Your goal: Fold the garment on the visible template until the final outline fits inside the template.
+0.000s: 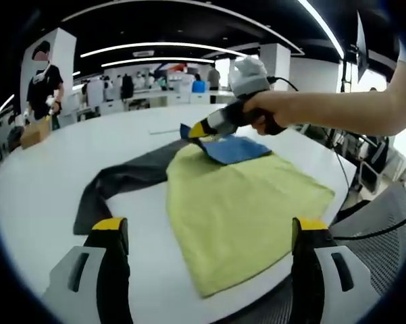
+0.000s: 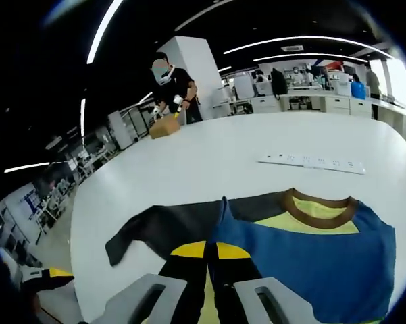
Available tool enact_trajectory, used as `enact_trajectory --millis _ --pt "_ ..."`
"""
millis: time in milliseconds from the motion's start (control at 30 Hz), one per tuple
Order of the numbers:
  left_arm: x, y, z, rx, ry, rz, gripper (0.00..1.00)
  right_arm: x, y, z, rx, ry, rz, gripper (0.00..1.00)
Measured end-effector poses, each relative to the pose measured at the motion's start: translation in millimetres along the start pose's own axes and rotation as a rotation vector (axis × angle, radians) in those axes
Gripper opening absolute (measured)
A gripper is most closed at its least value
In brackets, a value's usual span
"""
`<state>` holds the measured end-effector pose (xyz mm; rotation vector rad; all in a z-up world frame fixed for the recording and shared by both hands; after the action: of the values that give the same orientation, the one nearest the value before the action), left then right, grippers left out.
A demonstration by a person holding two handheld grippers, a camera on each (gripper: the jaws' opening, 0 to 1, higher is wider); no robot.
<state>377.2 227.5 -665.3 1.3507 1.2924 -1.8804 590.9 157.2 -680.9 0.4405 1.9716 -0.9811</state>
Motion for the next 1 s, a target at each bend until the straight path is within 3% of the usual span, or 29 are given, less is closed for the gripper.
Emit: enact_trajectory --millis 267,400,567,667,800,1000 --pt "-2.3 2 -2.2 -0.01 -0.007 0.01 0.97 19.7 18 -1 0.015 0.062 -0.032 0.0" --pt "-0.3 1 -3.7 -0.018 0.002 -0.002 0.97 27.6 25 -6 -0.01 0.144 -0.047 0.0" --pt "-0.5 1 -3.7 -0.016 -0.004 0.002 0.98 27.5 24 -10 -0.034 0.117 -0.048 0.03" --pt "0.0 1 -3.4 -0.013 -0.003 0.0 0.98 24.2 23 -10 -0.045 0.095 -0.032 0.11" --pt "0.7 1 -2.4 -0.01 -0.001 -0.003 0.98 16.4 18 -8 -0.037 0.026 -0.006 0.34" --pt "1.3 1 -3.1 -0.015 0.0 -0.007 0.99 11.5 9 -11 -0.056 -0.057 0.007 0.53"
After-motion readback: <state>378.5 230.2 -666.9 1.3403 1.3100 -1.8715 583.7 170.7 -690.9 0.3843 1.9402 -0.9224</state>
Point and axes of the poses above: the point that each gripper's makers call its tool centre point, and the gripper's own axes: y roughly forward along the fingers, z roughly to its right, x roughly out of its underside, the point moved 1 cm from there along -y, roughly backward along the fingers, and after that the axes turned 3 degrees about z, right-handed, at the moved point
